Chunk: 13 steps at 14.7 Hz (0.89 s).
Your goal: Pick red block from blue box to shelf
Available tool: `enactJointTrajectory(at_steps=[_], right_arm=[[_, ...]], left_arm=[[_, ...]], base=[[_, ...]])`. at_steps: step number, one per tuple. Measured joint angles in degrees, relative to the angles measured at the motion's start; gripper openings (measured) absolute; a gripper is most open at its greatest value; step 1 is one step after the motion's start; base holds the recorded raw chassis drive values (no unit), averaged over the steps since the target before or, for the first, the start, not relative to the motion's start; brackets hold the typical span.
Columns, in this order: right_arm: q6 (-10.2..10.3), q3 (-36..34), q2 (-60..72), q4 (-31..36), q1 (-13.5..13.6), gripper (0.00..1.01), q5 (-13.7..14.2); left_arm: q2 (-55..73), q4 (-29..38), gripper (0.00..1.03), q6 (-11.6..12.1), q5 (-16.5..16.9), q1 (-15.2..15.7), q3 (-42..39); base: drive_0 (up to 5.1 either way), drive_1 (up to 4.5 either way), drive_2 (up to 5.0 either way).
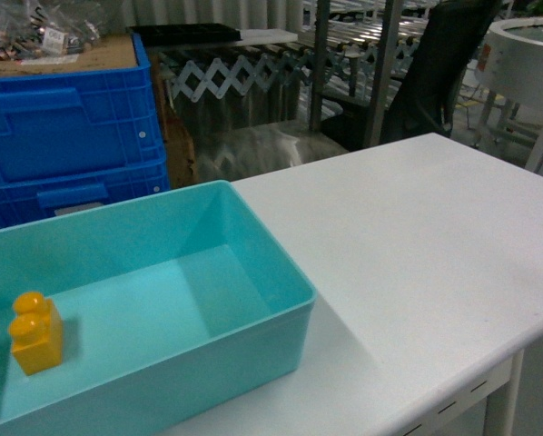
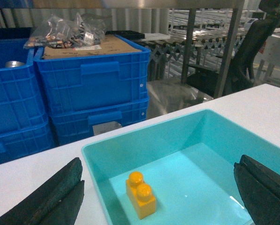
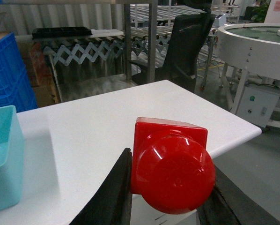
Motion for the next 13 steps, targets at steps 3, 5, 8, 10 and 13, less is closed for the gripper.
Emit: enactJointTrajectory(at_steps=[3, 5, 8, 10, 13], right_arm=[[0.0, 0.0, 0.0, 0.0, 0.0, 0.29, 0.0], [0.0, 0.0, 0.0, 0.0, 0.0, 0.29, 0.0], [0.0, 0.0, 0.0, 0.0, 0.0, 0.29, 0.0], [0.0, 0.0, 0.0, 0.0, 0.0, 0.29, 0.0], [0.0, 0.0, 0.0, 0.0, 0.0, 0.29, 0.0]], left_arm=[[0.0, 0.0, 0.98, 0.0, 0.0, 0.0, 0.0], [0.0, 0.0, 0.98, 0.0, 0.0, 0.0, 0.0], [0.0, 0.0, 0.98, 0.0, 0.0, 0.0, 0.0], [0.0, 0.0, 0.98, 0.0, 0.0, 0.0, 0.0], [0.0, 0.0, 0.98, 0.0, 0.0, 0.0, 0.0]], base=[[-1.5, -1.48, -1.5], [-1.4, -1.39, -1.4], [-1.5, -1.53, -1.5], [-1.4, -1.39, -1.4], [-1.4, -1.42, -1.4]])
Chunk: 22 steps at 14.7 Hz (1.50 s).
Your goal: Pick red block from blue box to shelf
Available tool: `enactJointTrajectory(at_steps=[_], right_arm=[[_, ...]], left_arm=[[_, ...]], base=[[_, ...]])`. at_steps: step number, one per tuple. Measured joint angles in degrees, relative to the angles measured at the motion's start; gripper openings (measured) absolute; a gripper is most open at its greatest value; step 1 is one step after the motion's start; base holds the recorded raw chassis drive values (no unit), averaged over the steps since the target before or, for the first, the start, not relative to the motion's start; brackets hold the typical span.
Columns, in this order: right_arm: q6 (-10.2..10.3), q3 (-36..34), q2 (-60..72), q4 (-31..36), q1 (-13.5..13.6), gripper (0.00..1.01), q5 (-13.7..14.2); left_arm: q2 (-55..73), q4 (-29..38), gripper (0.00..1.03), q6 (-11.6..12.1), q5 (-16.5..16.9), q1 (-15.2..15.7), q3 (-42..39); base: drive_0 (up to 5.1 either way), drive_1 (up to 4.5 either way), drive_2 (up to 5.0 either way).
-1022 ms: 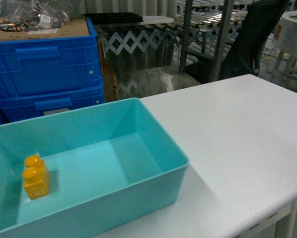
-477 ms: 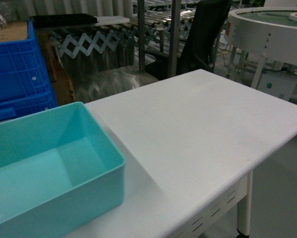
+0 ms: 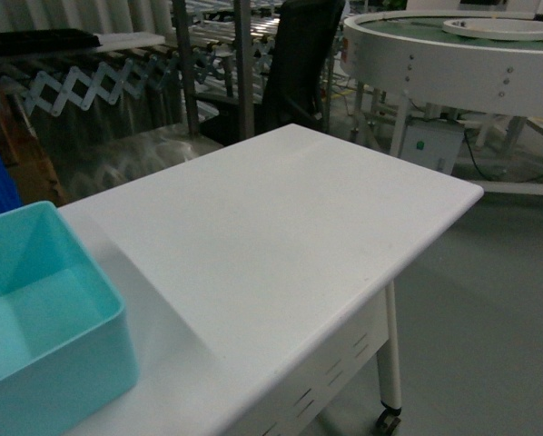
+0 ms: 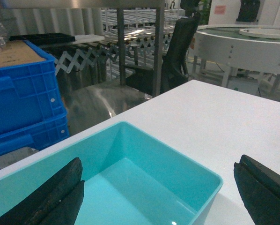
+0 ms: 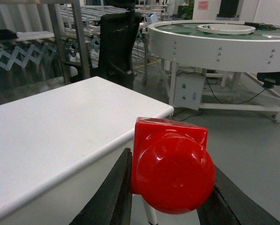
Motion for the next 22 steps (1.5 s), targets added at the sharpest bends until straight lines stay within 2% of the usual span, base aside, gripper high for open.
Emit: enactJointTrajectory(at_steps=[22], right_arm=[[0.0, 0.0, 0.0, 0.0, 0.0, 0.29, 0.0]], left_arm=[[0.0, 0.0, 0.98, 0.0, 0.0, 0.0, 0.0]], base=[[-1.5, -1.47, -1.5]])
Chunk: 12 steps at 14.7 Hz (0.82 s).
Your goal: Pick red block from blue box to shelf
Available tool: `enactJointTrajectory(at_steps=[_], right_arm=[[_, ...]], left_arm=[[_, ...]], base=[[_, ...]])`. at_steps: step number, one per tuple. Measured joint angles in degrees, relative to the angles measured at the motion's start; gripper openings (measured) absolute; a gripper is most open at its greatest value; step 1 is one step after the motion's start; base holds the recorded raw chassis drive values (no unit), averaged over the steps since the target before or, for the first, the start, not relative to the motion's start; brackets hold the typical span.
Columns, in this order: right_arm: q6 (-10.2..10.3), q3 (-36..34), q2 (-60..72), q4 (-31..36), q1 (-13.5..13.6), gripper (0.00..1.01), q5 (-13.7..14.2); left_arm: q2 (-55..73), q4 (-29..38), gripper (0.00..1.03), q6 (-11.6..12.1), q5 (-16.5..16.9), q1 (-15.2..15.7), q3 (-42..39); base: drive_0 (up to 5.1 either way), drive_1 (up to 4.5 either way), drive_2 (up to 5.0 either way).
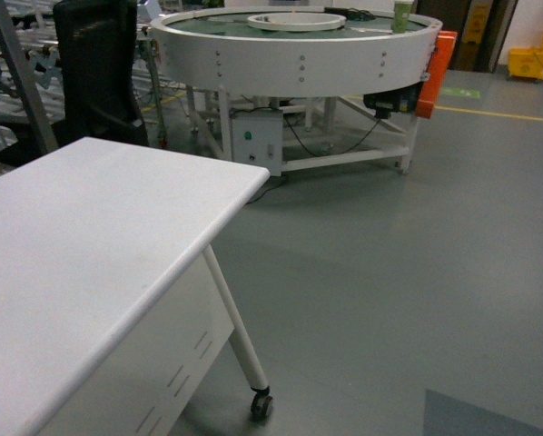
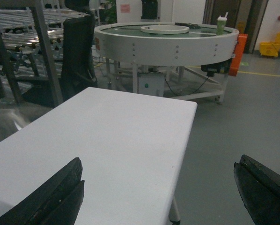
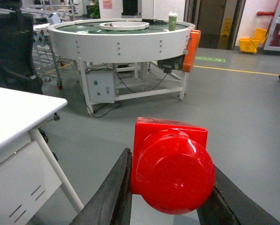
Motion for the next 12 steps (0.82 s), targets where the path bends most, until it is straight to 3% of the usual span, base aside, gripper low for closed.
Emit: enactJointTrajectory(at_steps=[12], right_arm=[[0.0, 0.0, 0.0, 0.0, 0.0, 0.29, 0.0]], left_arm=[[0.0, 0.0, 0.98, 0.0, 0.0, 0.0, 0.0]], base=[[-1.4, -1.45, -1.4]])
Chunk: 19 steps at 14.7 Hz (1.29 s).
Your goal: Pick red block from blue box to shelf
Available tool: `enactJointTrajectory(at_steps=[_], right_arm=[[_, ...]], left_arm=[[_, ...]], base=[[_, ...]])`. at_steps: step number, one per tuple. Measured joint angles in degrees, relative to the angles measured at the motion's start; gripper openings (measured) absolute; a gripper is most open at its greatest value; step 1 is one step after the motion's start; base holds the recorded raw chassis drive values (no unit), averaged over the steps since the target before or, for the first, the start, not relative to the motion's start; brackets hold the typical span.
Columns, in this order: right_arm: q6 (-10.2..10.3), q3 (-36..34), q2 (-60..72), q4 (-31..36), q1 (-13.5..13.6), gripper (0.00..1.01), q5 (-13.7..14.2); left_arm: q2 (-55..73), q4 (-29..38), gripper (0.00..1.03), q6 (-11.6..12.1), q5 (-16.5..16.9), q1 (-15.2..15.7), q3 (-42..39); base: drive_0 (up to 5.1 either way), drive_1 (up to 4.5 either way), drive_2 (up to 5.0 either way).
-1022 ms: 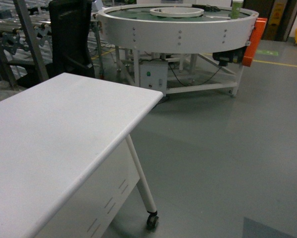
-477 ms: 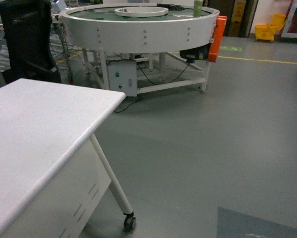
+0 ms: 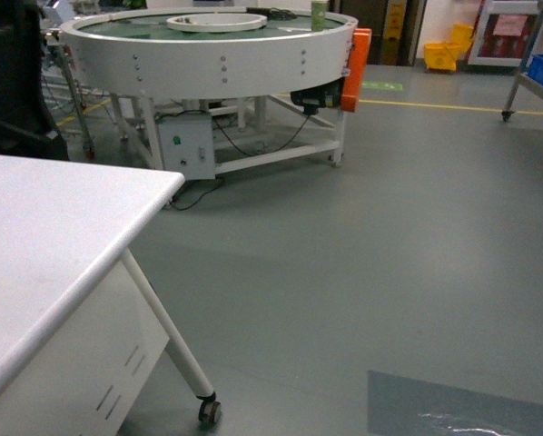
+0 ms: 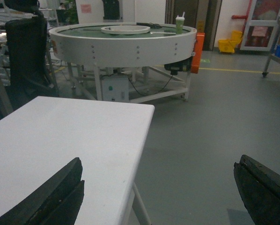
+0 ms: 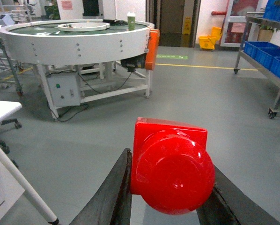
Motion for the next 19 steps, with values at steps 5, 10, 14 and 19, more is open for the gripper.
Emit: enactJointTrajectory(at_steps=[5, 10, 14, 19], right_arm=[[0.0, 0.0, 0.0, 0.0, 0.0, 0.29, 0.0], [0.0, 0.0, 0.0, 0.0, 0.0, 0.29, 0.0], [0.0, 0.0, 0.0, 0.0, 0.0, 0.29, 0.0], [0.0, 0.0, 0.0, 0.0, 0.0, 0.29, 0.0]], left_arm=[[0.0, 0.0, 0.98, 0.0, 0.0, 0.0, 0.0], [0.0, 0.0, 0.98, 0.0, 0.0, 0.0, 0.0], [0.0, 0.0, 0.98, 0.0, 0.0, 0.0, 0.0], [0.0, 0.1, 0.98, 0.0, 0.0, 0.0, 0.0]], base=[[-1.6, -1.63, -1.6], [-1.5, -1.48, -1.5], [-1.0, -1.01, -1.0], [0.0, 4.05, -4.0]])
